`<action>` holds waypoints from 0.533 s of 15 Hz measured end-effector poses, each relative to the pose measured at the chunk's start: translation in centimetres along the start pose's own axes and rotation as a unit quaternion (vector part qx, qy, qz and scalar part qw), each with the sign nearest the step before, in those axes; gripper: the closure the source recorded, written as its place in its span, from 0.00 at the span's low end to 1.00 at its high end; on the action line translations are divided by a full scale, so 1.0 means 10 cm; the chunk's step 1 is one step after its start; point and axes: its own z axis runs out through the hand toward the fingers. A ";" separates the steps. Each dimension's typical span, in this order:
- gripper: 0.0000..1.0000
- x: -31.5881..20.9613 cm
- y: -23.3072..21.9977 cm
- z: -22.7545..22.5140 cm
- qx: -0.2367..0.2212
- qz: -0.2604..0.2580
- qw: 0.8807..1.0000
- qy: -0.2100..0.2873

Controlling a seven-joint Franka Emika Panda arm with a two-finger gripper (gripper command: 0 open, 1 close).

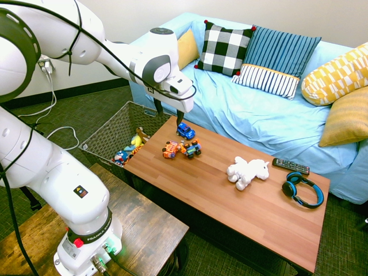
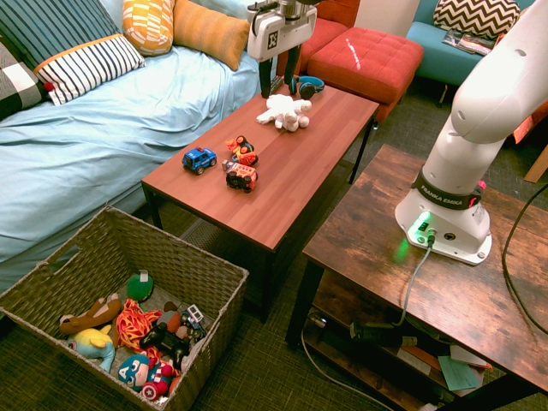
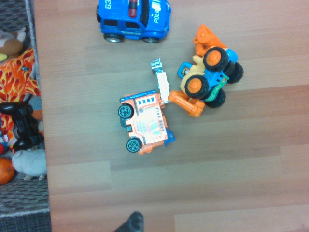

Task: Put the stuffed toy in the basket

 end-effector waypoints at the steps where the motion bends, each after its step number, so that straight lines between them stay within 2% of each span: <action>1: 0.00 0.00 -0.01 0.00 -0.001 0.000 1.000 -0.001; 4: 0.00 0.13 -0.03 -0.04 0.002 0.002 1.000 0.007; 8: 0.00 0.76 -0.01 -0.05 0.012 0.049 0.998 0.035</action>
